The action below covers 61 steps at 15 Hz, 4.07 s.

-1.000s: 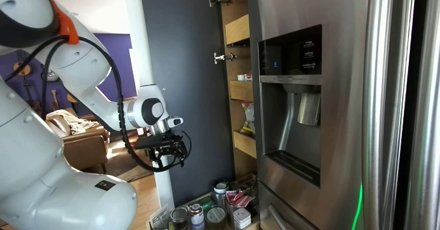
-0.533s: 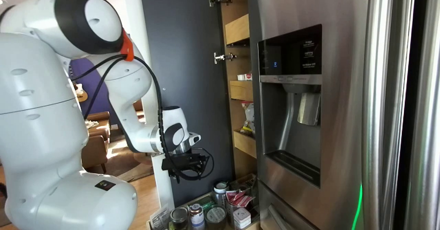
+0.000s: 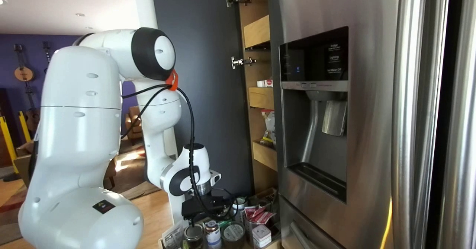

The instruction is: Move the big round circular tin in the drawer backwards

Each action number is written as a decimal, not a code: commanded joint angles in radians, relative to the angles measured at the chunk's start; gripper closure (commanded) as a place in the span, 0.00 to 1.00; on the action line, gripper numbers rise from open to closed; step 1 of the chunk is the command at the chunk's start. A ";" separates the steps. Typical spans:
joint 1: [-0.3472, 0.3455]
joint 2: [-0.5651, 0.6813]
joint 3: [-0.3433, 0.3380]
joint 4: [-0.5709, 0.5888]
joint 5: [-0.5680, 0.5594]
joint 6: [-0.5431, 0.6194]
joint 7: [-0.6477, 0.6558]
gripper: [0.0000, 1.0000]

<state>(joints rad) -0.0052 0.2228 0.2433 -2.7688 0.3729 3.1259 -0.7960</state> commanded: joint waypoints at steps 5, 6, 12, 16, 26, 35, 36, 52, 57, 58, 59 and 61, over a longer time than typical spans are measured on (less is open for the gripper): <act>0.018 0.000 -0.013 0.013 -0.002 0.000 0.003 0.00; 0.018 0.000 -0.013 0.013 -0.002 0.000 0.003 0.00; 0.014 0.080 -0.097 0.083 -0.031 -0.064 -0.005 0.00; -0.104 0.172 -0.039 0.200 0.047 -0.207 -0.044 0.00; -0.234 0.298 -0.028 0.309 -0.060 -0.269 0.340 0.00; -0.187 0.365 -0.097 0.378 -0.009 -0.284 0.660 0.00; -0.186 0.375 -0.101 0.391 -0.007 -0.300 0.698 0.00; 0.000 0.618 -0.233 0.678 -0.019 -0.320 1.136 0.00; 0.127 0.654 -0.316 0.735 -0.042 -0.363 1.265 0.07; 0.140 0.660 -0.323 0.746 -0.044 -0.370 1.277 0.26; 0.151 0.667 -0.332 0.755 -0.047 -0.375 1.288 0.32; 0.161 0.676 -0.338 0.767 -0.050 -0.386 1.299 0.50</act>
<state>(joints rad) 0.1275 0.8653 -0.0647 -2.0407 0.3520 2.7765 0.4566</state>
